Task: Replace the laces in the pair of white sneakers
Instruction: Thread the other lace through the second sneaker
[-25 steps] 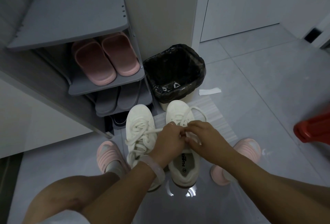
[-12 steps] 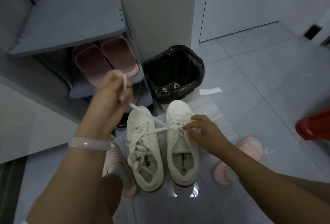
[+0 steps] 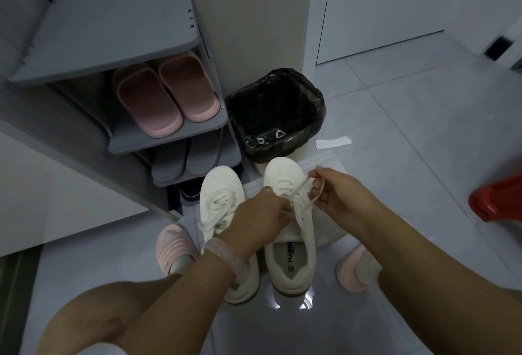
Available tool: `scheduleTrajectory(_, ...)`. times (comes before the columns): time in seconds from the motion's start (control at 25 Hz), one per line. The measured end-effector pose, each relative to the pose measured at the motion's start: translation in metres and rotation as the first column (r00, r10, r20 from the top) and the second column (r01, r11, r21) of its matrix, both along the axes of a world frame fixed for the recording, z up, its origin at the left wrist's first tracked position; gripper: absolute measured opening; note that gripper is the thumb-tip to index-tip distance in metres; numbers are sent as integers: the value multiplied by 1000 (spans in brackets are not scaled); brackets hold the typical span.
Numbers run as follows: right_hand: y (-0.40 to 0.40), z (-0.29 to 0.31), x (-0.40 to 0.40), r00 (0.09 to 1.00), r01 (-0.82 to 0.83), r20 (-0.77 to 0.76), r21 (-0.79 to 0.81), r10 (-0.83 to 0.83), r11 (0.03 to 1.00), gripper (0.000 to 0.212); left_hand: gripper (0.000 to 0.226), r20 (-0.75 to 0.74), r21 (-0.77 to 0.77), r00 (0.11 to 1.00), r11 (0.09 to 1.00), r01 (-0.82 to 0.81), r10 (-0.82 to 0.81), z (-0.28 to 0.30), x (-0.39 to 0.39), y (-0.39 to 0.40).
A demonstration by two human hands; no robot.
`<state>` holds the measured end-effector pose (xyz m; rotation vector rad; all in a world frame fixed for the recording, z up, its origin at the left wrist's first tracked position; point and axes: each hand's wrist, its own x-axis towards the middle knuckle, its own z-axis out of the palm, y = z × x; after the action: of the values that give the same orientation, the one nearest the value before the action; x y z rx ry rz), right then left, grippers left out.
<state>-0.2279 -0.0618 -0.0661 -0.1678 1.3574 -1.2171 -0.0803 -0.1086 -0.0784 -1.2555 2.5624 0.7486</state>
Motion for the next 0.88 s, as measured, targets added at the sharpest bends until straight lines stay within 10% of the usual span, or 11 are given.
scheduleTrajectory(0.12,3,13,-4,878,-299,-361,102,315,949,20,18,-125,145,980,980,-137,155,-3,-2,-5)
scheduleTrajectory(0.24,6,7,-4,290,-510,-775,372,562,776,32,15,-241,241,927,943,-228,286,3,-4,-6)
scheduleTrajectory(0.48,13,-19,12,-140,-653,-797,520,587,550,66,15,-243,249,927,942,-224,285,15,-6,-3)
scheduleTrajectory(0.68,13,-20,14,-66,-652,-825,461,561,602,58,22,-370,594,743,757,-272,558,66,10,-24)
scheduleTrajectory(0.76,11,-17,8,210,-650,-786,332,581,683,49,26,-368,611,727,740,-281,580,78,22,-33)
scheduleTrajectory(0.88,10,-16,2,698,-375,-588,188,409,908,24,29,-172,295,957,939,-178,235,68,24,-30)
